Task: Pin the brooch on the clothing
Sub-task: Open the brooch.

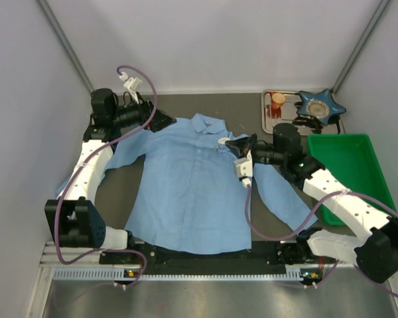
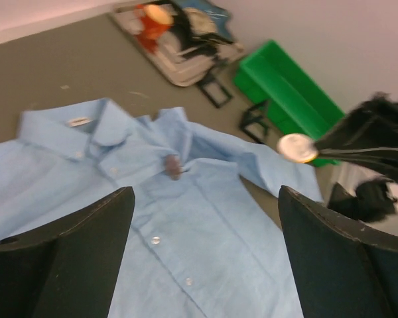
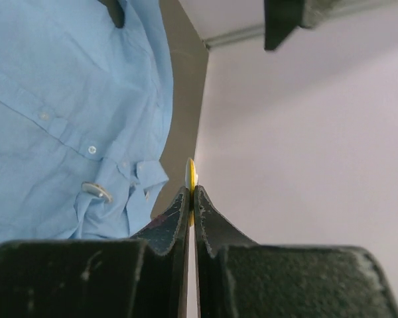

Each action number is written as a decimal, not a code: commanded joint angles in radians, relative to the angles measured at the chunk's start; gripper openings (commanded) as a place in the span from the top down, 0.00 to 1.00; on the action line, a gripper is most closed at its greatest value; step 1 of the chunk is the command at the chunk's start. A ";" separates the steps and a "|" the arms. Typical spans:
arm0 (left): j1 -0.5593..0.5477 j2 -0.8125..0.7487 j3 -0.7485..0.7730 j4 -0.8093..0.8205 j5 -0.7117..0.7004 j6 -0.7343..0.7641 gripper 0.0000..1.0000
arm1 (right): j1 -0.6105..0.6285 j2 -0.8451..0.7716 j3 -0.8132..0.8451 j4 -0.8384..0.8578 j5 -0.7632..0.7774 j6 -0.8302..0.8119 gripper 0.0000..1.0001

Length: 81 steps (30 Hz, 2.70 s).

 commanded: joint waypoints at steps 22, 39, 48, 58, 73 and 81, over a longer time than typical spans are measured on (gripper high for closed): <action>-0.308 0.088 -0.133 0.254 0.470 -0.336 0.53 | 0.150 -0.156 -0.223 0.211 -0.231 -0.443 1.00; -0.357 0.126 -0.083 0.254 0.526 -0.344 0.65 | 0.162 -0.135 -0.209 0.167 -0.236 -0.502 1.00; -0.373 0.142 -0.070 0.254 0.534 -0.349 0.78 | 0.162 -0.119 -0.199 0.164 -0.237 -0.518 1.00; -0.319 0.101 -0.086 0.280 0.453 -0.327 1.00 | 0.162 -0.118 -0.211 0.262 -0.057 -0.353 0.59; -0.215 -0.030 -0.307 0.958 0.157 -0.493 1.00 | -0.119 0.251 0.516 -0.258 -0.142 1.356 0.11; -0.219 -0.002 -0.366 1.230 0.022 -0.662 1.00 | -0.120 0.381 0.516 0.059 -0.357 1.886 0.19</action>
